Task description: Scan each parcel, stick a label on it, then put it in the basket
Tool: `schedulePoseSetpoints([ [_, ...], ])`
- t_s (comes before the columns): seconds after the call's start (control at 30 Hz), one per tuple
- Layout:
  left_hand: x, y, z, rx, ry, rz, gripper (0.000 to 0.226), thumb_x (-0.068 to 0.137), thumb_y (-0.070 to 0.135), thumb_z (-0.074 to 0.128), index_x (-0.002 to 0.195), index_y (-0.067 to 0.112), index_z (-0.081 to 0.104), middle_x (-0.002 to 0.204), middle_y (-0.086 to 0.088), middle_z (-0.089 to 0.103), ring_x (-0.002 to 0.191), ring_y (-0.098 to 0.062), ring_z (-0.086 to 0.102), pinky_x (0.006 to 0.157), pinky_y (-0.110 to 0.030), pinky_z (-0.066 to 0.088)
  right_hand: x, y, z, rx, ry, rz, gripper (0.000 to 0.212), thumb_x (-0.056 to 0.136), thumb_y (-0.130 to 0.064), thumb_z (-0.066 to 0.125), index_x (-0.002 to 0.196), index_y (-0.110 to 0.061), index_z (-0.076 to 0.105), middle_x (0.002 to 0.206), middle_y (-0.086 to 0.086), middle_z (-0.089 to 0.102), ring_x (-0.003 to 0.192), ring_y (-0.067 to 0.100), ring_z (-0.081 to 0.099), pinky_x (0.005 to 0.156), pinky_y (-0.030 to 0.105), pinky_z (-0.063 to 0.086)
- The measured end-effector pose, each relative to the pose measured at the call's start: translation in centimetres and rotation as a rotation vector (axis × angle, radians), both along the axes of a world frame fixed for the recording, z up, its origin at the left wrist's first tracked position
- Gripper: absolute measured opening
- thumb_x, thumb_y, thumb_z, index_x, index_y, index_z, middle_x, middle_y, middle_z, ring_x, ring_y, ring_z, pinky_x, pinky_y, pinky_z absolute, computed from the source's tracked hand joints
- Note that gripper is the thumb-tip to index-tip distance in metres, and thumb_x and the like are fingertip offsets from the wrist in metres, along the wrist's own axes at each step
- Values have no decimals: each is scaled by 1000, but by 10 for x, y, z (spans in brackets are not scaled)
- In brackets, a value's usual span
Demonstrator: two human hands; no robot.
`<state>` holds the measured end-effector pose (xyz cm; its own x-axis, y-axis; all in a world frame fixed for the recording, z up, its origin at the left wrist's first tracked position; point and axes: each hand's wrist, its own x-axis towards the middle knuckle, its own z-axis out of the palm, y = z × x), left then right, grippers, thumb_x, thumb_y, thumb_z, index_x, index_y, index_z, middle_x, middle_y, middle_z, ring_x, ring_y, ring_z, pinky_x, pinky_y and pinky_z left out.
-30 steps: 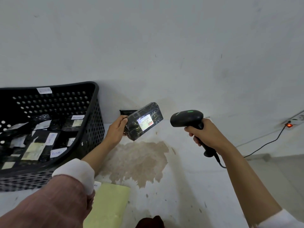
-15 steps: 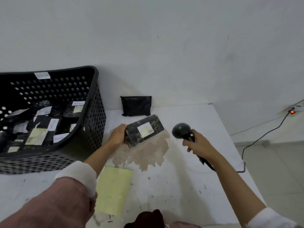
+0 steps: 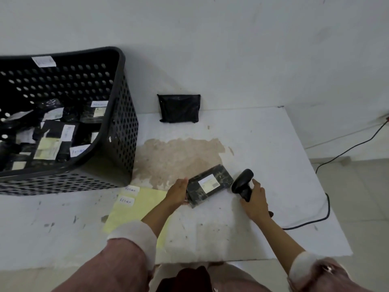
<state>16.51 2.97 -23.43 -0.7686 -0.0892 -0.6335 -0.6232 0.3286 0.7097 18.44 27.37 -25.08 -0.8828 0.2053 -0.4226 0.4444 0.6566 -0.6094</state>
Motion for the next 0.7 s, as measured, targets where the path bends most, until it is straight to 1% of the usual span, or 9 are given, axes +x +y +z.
schedulePoseSetpoints([
  [0.07, 5, -3, -4, -126, 78, -93, 47, 103, 38, 29, 139, 10, 40, 141, -16, 44, 128, -33, 46, 103, -36, 41, 0, -4, -2, -20, 33, -32, 77, 85, -4, 64, 149, -6, 20, 134, 22, 39, 118, 39, 47, 97, 48, 42],
  [0.1, 8, -7, -5, -191, 113, -140, 48, 103, 39, 29, 142, 12, 38, 145, -13, 41, 132, -29, 40, 104, -30, 34, 1, -6, -4, -23, 49, -32, 77, 86, -3, 63, 149, -5, 19, 134, 23, 39, 119, 39, 46, 98, 46, 42],
  [0.17, 16, -18, -7, -253, 169, -189, 46, 102, 37, 31, 141, 14, 41, 144, -10, 41, 132, -25, 39, 102, -26, 31, 3, -8, -7, -14, 73, -19, 77, 87, -3, 61, 150, -5, 17, 135, 24, 39, 119, 39, 46, 97, 46, 41],
  [0.3, 38, -58, -11, -347, 350, -141, 20, 99, 20, 45, 110, 11, 59, 113, -8, 57, 101, -19, 57, 82, -20, 41, 5, -13, -10, 45, 85, -26, 81, 89, -7, 61, 152, -5, 11, 137, 26, 40, 125, 42, 42, 106, 51, 33],
  [0.4, 56, -96, -14, -483, 399, -23, 7, 95, 11, 50, 94, 12, 57, 99, -7, 58, 82, -17, 57, 74, -29, 49, 8, -22, -4, 133, 153, -110, 77, 88, -6, 62, 150, -2, 17, 142, 27, 36, 132, 42, 34, 111, 52, 23],
  [0.47, 65, -122, -14, -534, 385, 56, 5, 92, 6, 52, 91, 10, 56, 95, -9, 57, 79, -21, 58, 69, -35, 49, 10, -36, 6, 177, 301, -175, 69, 85, 1, 60, 146, 1, 27, 143, 27, 37, 134, 40, 32, 112, 51, 24],
  [0.53, 70, -146, -14, -560, 363, 106, 6, 89, 4, 55, 94, 8, 56, 96, -10, 55, 75, -21, 56, 67, -32, 45, 10, -55, 17, 197, 500, -182, 60, 83, 7, 57, 140, 0, 38, 139, 23, 42, 130, 35, 37, 109, 45, 31],
  [0.6, 73, -166, -15, -560, 329, 117, 10, 88, 4, 58, 98, 6, 55, 101, -12, 53, 74, -17, 53, 68, -29, 42, 11, -83, 26, 136, 618, -113, 51, 85, 8, 53, 133, -5, 45, 133, 15, 46, 120, 22, 42, 100, 30, 35],
  [0.7, 73, -182, -19, -526, 246, 51, 18, 88, 7, 59, 105, 5, 53, 111, -13, 50, 82, -21, 57, 72, -32, 48, 20, -132, 29, -45, 605, 40, 43, 88, 7, 48, 126, -13, 51, 123, 4, 50, 94, 1, 51, 82, 8, 36],
])
